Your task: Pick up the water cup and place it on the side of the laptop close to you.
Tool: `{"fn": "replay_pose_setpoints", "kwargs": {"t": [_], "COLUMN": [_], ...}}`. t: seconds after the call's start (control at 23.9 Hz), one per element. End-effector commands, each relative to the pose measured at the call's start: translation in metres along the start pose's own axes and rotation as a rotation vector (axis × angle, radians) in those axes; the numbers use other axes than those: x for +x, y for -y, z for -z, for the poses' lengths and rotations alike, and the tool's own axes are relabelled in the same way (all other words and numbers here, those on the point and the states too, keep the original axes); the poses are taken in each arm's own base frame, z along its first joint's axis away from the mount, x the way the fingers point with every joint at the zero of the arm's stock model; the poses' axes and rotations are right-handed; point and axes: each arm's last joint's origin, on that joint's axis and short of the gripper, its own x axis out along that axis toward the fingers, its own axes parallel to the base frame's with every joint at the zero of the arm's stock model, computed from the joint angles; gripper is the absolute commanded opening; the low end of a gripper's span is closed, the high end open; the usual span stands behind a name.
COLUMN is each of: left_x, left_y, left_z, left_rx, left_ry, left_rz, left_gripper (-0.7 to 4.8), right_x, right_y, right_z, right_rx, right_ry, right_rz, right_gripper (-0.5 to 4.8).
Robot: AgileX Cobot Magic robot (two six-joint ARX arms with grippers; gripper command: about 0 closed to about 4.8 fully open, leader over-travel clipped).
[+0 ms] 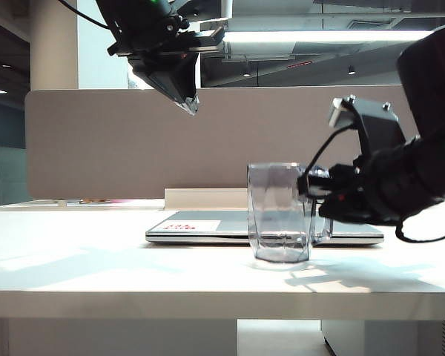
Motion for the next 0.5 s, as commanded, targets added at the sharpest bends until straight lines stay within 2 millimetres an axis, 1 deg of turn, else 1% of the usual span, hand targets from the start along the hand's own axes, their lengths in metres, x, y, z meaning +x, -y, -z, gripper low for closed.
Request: {"fn": "replay_pose_setpoints", "kwargs": {"t": [0.04, 0.25, 0.33, 0.5], "left_x": [-0.0031, -0.0031, -0.0031, -0.0031], "left_y": [-0.0004, -0.0005, -0.0005, -0.0005], "left_z": [-0.0025, -0.0028, -0.0028, -0.0028], "left_rx": [-0.001, -0.001, -0.001, -0.001], "left_ry": [0.018, 0.020, 0.020, 0.020], "left_rz": [-0.002, -0.003, -0.003, -0.003], "left_gripper": [-0.04, -0.04, -0.04, -0.04], "right_x": [0.0014, 0.0014, 0.0014, 0.0014], "right_y": [-0.0007, -0.0009, -0.0008, -0.0008], "right_z": [-0.0022, -0.0030, -0.0030, -0.0030], "right_rx": [0.004, 0.005, 0.005, 0.001], "right_ry": [0.035, 0.044, 0.044, 0.043], "right_rz": [-0.007, -0.008, -0.008, -0.007], "right_gripper": [-0.01, 0.00, 0.16, 0.18]}}
